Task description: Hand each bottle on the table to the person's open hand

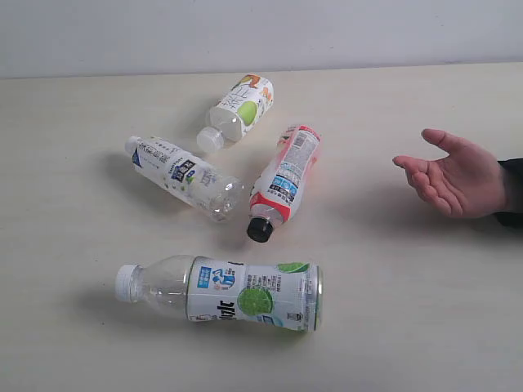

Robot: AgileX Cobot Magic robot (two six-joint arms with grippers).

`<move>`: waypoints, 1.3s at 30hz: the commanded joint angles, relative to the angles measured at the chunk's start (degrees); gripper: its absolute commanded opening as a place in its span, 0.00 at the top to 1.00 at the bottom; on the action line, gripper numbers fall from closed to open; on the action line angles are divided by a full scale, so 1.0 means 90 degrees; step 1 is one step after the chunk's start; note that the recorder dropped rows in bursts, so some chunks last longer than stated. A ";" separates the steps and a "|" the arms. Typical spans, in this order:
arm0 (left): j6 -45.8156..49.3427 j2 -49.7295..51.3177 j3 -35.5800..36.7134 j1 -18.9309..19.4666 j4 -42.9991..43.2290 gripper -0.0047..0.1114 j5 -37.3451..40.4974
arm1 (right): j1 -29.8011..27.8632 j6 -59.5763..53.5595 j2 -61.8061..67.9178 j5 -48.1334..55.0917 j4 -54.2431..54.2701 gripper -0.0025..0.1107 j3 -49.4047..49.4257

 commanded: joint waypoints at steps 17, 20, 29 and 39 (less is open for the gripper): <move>-0.0031 -0.0040 0.0020 0.0028 -0.0013 0.96 -0.0070 | -0.0016 0.0005 -0.0042 -0.0024 0.0005 0.97 0.0030; -0.0031 -0.0040 0.0020 0.0028 -0.0013 0.96 -0.0070 | -0.0016 0.0005 -0.0042 -0.0024 0.0005 0.97 0.0030; 0.0490 -0.0040 0.0020 0.0028 0.0593 0.96 -0.0106 | -0.0016 0.0005 -0.0042 -0.0024 0.0005 0.97 0.0030; -0.0859 -0.0040 0.0020 0.0028 0.0474 0.96 -0.3967 | -0.0016 0.0005 -0.0042 -0.0024 0.0005 0.97 0.0030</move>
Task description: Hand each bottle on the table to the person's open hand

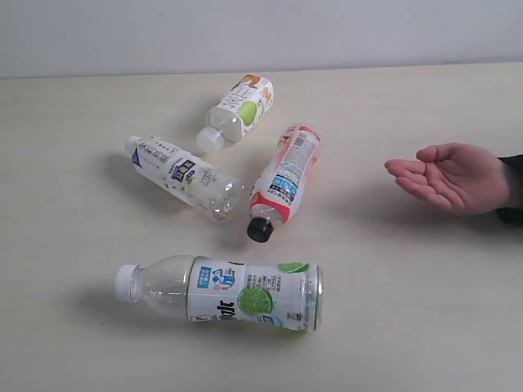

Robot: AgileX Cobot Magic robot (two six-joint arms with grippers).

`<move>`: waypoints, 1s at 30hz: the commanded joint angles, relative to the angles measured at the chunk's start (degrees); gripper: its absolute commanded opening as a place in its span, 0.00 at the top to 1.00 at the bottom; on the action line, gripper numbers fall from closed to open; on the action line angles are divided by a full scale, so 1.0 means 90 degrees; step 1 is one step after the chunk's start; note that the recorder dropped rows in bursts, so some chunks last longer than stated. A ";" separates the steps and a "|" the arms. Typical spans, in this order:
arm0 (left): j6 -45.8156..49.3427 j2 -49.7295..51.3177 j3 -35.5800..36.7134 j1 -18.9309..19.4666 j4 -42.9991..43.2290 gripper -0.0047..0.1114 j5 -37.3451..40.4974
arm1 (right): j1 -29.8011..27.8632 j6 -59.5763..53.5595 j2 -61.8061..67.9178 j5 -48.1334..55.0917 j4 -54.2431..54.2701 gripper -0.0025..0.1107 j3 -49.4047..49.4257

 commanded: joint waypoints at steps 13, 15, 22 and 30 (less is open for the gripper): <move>-0.2421 0.0033 -0.0438 0.0028 -0.0428 0.96 -0.3696 | -0.0016 0.0005 -0.0042 -0.0024 0.0005 0.97 0.0030; -0.2439 0.0389 -0.1187 0.0028 -0.0560 0.96 -0.2912 | -0.0016 0.0005 -0.0042 -0.0024 0.0005 0.97 0.0030; -0.2056 0.3070 -0.4249 0.0013 0.0681 0.96 0.1359 | -0.0016 0.0005 -0.0042 -0.0024 0.0005 0.97 0.0030; 0.2616 0.6177 -0.6083 0.0013 -0.2207 0.96 0.5071 | -0.0016 0.0005 -0.0042 -0.0024 0.0005 0.97 0.0030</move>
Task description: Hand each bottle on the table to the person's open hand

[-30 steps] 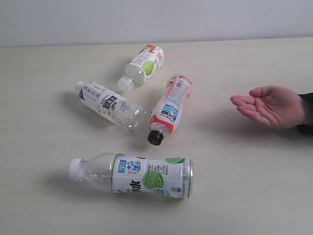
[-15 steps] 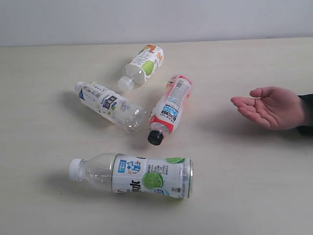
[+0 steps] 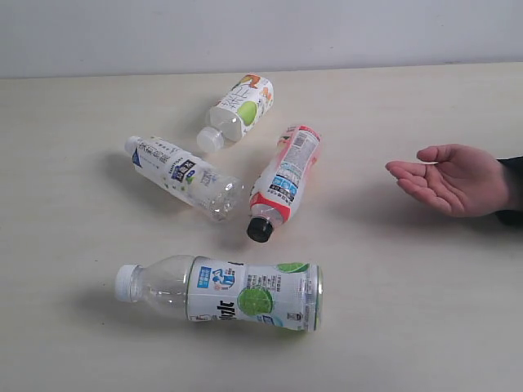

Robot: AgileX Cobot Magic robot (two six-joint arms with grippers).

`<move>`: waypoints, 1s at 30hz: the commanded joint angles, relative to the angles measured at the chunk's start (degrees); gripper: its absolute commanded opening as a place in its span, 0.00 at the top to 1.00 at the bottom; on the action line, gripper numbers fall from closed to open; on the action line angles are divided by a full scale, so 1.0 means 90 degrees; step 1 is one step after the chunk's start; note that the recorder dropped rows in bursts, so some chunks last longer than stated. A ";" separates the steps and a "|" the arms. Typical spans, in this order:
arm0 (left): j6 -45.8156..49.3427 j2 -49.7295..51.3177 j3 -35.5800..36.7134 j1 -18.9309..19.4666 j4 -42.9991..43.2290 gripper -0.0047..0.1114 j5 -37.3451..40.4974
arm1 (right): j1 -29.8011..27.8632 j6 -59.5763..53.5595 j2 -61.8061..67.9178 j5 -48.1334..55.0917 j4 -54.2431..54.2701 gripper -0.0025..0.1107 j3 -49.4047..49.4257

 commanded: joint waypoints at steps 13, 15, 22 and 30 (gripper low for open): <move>0.6041 0.4141 -0.1768 -0.4206 -0.1973 0.94 0.4110 | -0.0016 0.0005 -0.0042 -0.0024 0.0005 0.97 0.0030; 0.6639 0.4427 -0.1768 -0.4909 -0.1959 0.85 0.4077 | -0.0016 0.0005 -0.0042 -0.0024 0.0005 0.97 0.0030; 0.6902 0.5243 -0.1768 -0.5687 -0.1520 0.38 0.3050 | -0.0016 0.0005 -0.0042 -0.0024 0.0005 0.97 0.0030; 0.6603 0.5983 -0.1768 -0.5683 -0.1286 0.32 0.2208 | -0.0016 0.0005 -0.0042 -0.0024 0.0005 0.97 0.0030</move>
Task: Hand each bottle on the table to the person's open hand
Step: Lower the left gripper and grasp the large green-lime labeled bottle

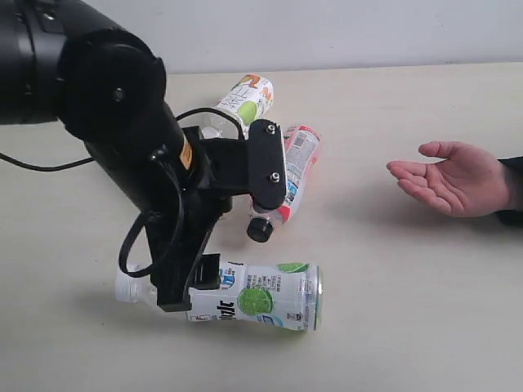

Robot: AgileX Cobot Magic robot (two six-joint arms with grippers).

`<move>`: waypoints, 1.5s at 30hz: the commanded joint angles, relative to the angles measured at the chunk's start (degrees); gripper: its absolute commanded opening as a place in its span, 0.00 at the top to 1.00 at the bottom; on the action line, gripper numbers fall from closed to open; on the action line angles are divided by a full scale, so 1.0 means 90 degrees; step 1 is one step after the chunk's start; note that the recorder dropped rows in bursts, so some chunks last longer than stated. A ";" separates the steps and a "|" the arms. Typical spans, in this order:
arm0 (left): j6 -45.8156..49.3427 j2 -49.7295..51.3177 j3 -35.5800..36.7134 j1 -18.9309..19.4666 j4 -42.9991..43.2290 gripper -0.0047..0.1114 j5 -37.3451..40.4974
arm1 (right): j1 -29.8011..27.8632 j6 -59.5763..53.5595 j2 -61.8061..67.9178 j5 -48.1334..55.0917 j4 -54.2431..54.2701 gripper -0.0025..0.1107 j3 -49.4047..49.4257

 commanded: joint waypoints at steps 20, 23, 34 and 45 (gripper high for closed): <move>-0.0139 0.1303 -0.0037 -0.0041 -0.0013 0.32 -0.0087 | -0.0016 0.0005 -0.0042 -0.0024 0.0005 0.97 0.0030; -0.0139 0.1401 -0.0037 -0.0041 -0.0013 0.32 -0.0131 | -0.0016 0.0005 -0.0042 -0.0024 0.0005 0.97 0.0030; -0.0139 0.1611 -0.0037 -0.0041 -0.0064 0.32 -0.0266 | -0.0016 0.0005 -0.0042 -0.0024 0.0005 0.97 0.0030; -0.0265 0.1709 -0.0037 -0.0041 -0.0080 0.65 -0.0409 | -0.0016 0.0005 -0.0042 -0.0024 0.0005 0.97 0.0030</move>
